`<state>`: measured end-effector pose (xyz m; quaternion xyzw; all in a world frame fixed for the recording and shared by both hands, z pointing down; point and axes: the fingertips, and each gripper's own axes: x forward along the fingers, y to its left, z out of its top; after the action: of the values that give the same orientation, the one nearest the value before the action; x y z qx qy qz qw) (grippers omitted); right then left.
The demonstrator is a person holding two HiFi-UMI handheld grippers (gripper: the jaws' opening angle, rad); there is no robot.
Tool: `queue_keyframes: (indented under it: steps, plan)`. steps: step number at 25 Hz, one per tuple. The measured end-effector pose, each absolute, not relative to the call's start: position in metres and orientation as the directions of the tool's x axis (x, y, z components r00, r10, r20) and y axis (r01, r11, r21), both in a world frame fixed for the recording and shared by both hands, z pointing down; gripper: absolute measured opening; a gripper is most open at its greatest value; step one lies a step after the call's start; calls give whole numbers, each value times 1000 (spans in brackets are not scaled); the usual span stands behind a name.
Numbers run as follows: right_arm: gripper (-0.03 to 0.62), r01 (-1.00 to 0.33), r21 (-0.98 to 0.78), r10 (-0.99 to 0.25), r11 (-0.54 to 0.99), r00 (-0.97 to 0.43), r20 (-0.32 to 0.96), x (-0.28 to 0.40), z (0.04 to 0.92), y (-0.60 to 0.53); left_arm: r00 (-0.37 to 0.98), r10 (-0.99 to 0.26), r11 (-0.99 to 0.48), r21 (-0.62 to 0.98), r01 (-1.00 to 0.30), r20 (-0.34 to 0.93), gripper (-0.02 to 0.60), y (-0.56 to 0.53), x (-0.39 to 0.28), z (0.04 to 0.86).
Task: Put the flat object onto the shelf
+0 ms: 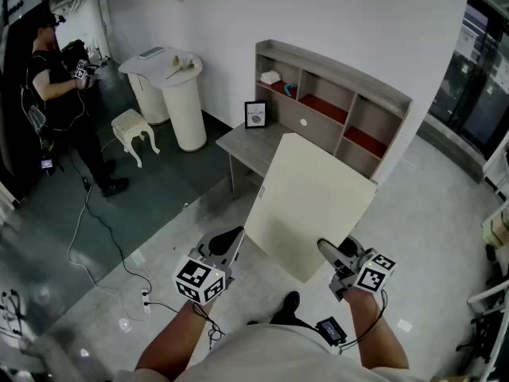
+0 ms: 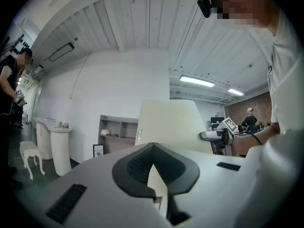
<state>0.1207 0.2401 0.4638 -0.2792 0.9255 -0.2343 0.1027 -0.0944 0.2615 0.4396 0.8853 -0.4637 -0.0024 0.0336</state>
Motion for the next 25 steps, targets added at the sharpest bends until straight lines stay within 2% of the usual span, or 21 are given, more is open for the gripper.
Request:
queue_keyframes:
  steps: [4,11,25]
  plan:
    - [290,-473,-496,-565,729,-824,-46,122,465,236,586,-811,-582,105,-806,4,12,257,-90,434]
    - [290,-495,-488,-580,719,-814,-28,134,475,218,580,-814,-577,86,-812,17,12,230,-84,446]
    - [290,-527,-494,-616,691,-788,-20,204,495,105,582,-811,-573,120,-811,62,12,121,-22,471]
